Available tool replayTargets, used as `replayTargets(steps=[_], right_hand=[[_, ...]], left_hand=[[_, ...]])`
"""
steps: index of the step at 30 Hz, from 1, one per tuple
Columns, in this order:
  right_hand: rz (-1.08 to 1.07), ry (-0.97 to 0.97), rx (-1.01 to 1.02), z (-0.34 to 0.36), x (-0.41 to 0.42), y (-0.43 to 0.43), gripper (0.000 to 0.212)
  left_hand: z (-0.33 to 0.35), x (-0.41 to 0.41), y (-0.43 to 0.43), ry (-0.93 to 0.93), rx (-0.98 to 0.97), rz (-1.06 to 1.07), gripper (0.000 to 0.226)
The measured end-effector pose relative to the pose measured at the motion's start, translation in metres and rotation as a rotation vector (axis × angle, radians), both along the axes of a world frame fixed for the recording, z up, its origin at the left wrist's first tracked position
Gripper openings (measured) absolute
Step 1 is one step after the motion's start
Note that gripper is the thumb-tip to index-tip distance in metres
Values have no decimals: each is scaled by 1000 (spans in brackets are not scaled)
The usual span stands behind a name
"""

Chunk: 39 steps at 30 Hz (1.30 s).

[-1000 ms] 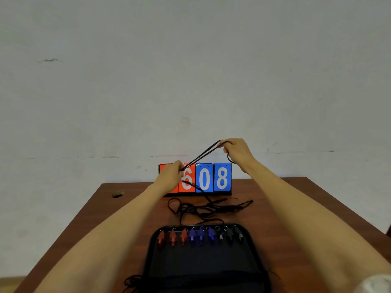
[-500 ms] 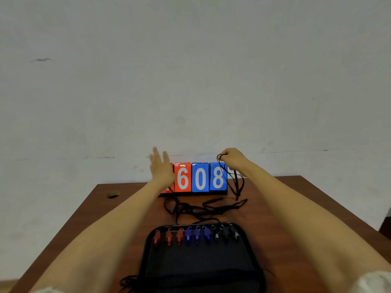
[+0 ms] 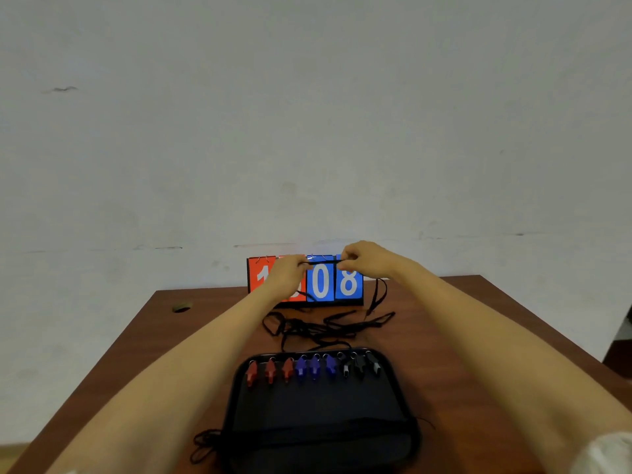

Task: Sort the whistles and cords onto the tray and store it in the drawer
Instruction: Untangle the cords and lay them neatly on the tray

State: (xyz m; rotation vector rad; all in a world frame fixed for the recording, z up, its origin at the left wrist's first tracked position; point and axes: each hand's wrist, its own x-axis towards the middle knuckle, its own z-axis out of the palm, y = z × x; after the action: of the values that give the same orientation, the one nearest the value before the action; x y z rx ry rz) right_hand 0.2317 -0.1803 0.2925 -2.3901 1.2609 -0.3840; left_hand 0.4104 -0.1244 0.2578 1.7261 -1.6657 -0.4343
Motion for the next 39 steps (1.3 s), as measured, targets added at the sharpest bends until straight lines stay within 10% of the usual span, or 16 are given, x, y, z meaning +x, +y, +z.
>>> replayTargets(steps=[6, 19, 39], right_hand=[[-20, 114, 14, -28, -34, 2, 31], [-64, 44, 10, -44, -59, 20, 29], [-198, 96, 157, -128, -83, 63, 33]], left_hand=[[-13, 42, 23, -324, 106, -27, 32], [-25, 64, 61, 2, 231, -73, 20], [-103, 91, 127, -173, 341, 115, 28]])
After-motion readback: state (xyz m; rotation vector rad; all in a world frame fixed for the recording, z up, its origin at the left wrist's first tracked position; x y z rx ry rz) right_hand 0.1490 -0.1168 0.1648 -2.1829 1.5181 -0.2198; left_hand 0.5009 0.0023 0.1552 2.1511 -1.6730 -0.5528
